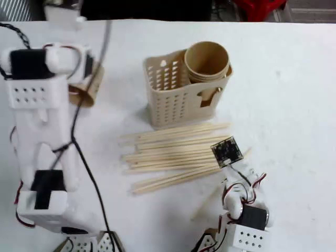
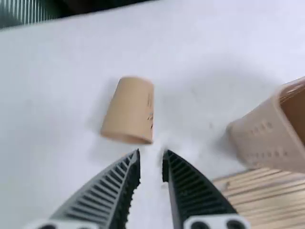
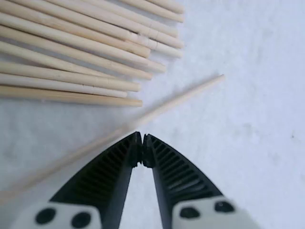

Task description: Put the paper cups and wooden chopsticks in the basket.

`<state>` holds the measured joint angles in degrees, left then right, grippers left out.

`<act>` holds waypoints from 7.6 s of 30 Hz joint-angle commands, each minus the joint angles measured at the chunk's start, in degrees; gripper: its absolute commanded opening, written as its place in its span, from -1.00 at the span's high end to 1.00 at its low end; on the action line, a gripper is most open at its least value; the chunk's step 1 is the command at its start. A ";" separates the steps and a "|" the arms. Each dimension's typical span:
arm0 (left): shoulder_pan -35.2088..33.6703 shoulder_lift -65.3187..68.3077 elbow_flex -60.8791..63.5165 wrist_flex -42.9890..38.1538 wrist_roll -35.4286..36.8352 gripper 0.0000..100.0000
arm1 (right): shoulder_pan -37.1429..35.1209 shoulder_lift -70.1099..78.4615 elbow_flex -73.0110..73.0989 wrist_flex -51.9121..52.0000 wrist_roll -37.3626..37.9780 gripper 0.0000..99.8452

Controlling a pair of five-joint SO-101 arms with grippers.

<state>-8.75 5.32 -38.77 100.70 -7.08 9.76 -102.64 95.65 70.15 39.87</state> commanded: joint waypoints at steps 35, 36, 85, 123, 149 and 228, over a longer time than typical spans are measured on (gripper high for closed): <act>-3.03 -9.63 75.16 -77.71 -4.22 0.56 | -0.04 -0.48 0.62 0.31 0.62 0.96; -3.03 -8.92 75.16 -79.30 -4.31 0.59 | -0.04 -0.48 0.62 0.31 0.62 0.96; 4.70 -23.69 30.95 -20.92 -4.31 0.95 | -0.13 -0.48 0.62 0.04 0.62 0.96; 31.87 -21.23 28.57 -42.90 -4.31 0.95 | -0.13 -0.48 0.62 0.04 0.62 0.96; 38.55 -2.24 9.93 -27.69 -8.44 0.95 | -0.13 -0.48 0.62 0.04 0.62 0.96; 6.02 -2.42 5.36 -1.05 6.95 0.75 | 0.31 -0.48 0.97 -5.41 0.53 0.96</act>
<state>0.92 5.23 -45.10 101.58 -5.58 9.76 -102.64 95.65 69.45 39.87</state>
